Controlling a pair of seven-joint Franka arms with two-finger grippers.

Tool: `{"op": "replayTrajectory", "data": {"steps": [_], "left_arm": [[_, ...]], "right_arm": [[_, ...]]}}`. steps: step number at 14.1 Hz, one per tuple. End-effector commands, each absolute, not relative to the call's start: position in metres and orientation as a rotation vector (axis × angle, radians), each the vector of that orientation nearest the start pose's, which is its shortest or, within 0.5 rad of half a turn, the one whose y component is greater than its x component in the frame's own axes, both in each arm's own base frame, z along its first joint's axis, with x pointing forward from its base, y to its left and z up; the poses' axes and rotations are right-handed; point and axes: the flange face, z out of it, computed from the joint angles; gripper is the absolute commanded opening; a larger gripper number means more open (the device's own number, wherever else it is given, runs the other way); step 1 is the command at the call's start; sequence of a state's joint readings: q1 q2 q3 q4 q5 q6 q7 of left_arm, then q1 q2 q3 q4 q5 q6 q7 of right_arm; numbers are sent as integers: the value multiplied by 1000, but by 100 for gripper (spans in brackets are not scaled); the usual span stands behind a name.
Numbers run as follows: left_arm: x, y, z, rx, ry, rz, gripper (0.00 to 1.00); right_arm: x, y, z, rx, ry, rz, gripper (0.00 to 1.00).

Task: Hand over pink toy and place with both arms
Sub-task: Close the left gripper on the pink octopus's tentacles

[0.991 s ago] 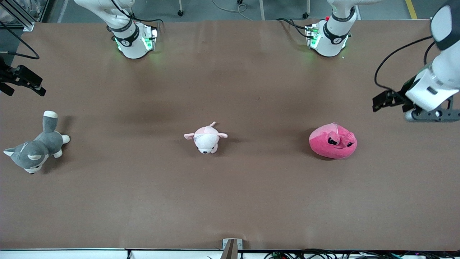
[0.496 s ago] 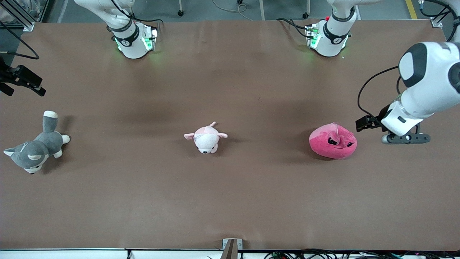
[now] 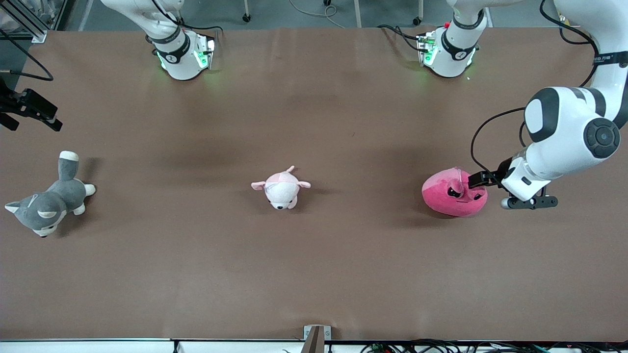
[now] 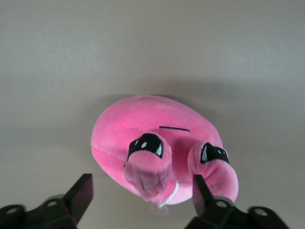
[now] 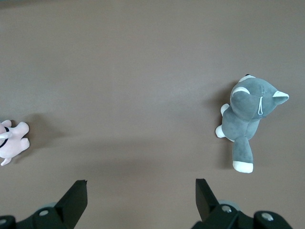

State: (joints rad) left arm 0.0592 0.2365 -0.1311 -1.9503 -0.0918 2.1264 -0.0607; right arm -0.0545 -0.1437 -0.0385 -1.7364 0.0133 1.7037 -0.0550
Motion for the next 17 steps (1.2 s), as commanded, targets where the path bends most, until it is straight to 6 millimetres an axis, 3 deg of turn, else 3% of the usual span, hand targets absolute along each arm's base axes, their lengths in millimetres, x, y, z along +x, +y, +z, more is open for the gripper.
{"op": "replayTrajectory", "data": {"steps": [1,4,8,11,14,17], "left_arm": [[593,-44,353,-3256,-101,84,85],[595,-44,348,-3256,-103,86,75],[596,-44,342,-3257,-102,86,36],[596,-47,351,-3258,-94,62,2],[596,-58,374,-3261,-65,12,0],[587,-94,413,-3269,-98,-74,0]], "right_arm": [[520,-50,639,-3139,79,-190,100],[522,-51,638,-3139,82,-188,100],[522,-51,638,-3140,82,-188,100],[522,-51,638,-3140,82,-188,100],[522,-53,638,-3139,86,-188,100],[522,-55,637,-3138,94,-183,100]]}}
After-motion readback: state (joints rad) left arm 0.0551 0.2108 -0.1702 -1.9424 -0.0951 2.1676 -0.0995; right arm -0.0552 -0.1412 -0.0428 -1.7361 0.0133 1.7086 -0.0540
